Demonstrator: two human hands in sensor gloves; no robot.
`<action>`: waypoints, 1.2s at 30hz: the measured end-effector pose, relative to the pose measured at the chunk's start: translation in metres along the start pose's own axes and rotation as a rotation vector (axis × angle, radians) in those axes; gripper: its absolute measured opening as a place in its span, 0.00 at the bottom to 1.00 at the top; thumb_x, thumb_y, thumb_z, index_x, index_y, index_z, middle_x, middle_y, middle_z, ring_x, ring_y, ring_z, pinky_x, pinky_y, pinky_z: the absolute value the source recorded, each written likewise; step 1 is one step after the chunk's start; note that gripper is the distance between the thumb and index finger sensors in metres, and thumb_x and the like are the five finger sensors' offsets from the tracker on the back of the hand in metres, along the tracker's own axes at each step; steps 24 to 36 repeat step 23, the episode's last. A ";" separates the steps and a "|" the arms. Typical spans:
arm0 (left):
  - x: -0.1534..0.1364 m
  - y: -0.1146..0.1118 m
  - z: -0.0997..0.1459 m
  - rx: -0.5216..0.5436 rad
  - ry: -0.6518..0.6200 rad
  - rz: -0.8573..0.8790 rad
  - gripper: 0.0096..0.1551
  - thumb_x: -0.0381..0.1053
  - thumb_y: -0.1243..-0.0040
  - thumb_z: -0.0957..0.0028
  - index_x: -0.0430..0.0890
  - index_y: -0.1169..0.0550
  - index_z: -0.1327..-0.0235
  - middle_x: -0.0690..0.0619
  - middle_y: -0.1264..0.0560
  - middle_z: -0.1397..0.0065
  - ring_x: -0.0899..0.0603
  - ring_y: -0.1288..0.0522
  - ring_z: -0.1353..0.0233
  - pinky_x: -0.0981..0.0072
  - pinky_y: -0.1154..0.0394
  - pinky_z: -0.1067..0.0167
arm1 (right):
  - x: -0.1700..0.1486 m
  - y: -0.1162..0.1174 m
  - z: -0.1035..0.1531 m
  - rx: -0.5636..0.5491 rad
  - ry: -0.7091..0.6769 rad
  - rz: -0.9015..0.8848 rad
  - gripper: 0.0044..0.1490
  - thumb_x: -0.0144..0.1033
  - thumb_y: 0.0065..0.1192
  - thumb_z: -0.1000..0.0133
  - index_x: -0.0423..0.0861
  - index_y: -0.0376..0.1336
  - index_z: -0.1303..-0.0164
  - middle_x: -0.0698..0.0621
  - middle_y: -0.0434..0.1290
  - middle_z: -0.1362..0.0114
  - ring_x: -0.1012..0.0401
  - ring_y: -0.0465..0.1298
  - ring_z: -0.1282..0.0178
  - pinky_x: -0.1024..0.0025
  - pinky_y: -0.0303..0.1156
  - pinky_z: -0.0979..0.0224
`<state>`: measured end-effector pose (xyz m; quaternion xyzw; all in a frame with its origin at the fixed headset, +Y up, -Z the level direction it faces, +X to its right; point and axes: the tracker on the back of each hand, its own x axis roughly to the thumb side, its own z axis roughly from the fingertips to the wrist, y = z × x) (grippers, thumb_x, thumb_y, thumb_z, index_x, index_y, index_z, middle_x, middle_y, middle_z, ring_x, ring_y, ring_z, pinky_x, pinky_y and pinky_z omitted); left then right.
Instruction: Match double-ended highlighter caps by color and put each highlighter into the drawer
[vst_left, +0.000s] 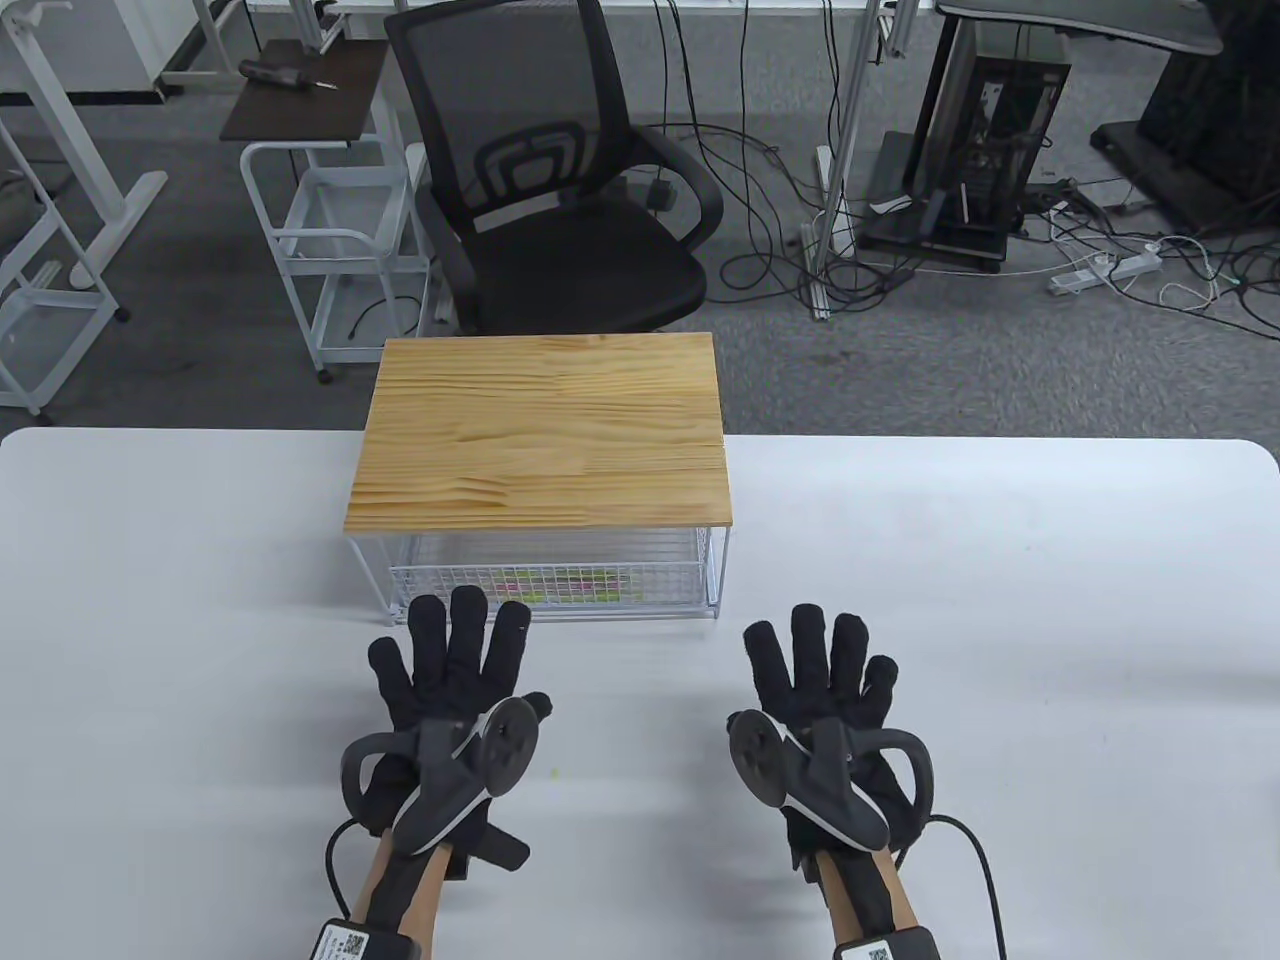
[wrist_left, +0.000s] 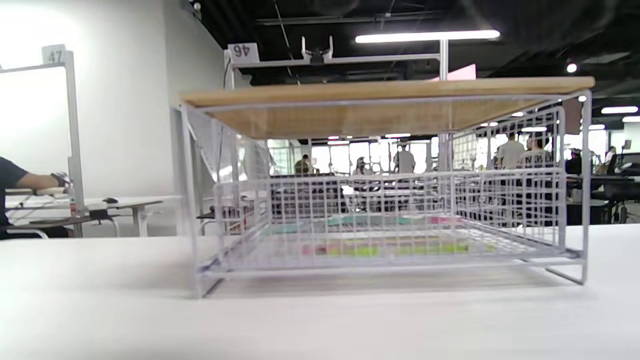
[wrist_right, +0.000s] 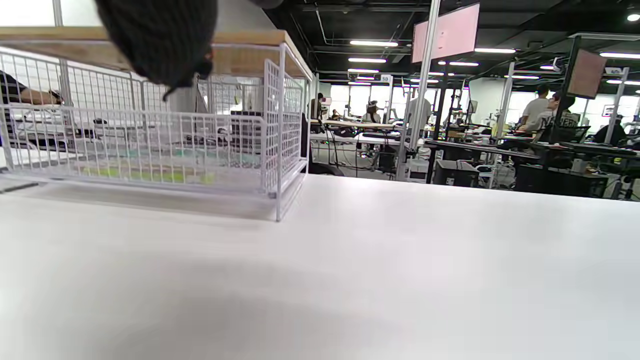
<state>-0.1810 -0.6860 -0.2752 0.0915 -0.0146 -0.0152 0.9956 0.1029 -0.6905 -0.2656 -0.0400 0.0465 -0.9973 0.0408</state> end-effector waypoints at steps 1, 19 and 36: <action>-0.003 -0.007 0.003 -0.002 -0.006 0.014 0.50 0.69 0.53 0.47 0.64 0.60 0.18 0.50 0.61 0.06 0.34 0.63 0.11 0.26 0.61 0.21 | 0.001 0.004 0.002 0.004 0.006 0.011 0.56 0.58 0.56 0.40 0.51 0.33 0.12 0.34 0.33 0.08 0.29 0.35 0.15 0.26 0.44 0.20; -0.002 -0.036 0.015 -0.065 -0.045 -0.055 0.48 0.68 0.53 0.47 0.64 0.58 0.19 0.51 0.58 0.07 0.36 0.60 0.10 0.27 0.57 0.20 | 0.000 0.029 0.005 0.067 -0.001 0.026 0.53 0.57 0.53 0.39 0.50 0.35 0.12 0.34 0.35 0.09 0.30 0.37 0.15 0.28 0.46 0.20; -0.007 -0.037 0.013 -0.077 -0.025 -0.041 0.48 0.68 0.53 0.47 0.64 0.58 0.19 0.51 0.58 0.07 0.36 0.60 0.10 0.27 0.57 0.20 | 0.001 0.029 0.005 0.073 -0.011 0.016 0.52 0.57 0.53 0.39 0.51 0.36 0.12 0.34 0.35 0.09 0.30 0.37 0.15 0.28 0.46 0.20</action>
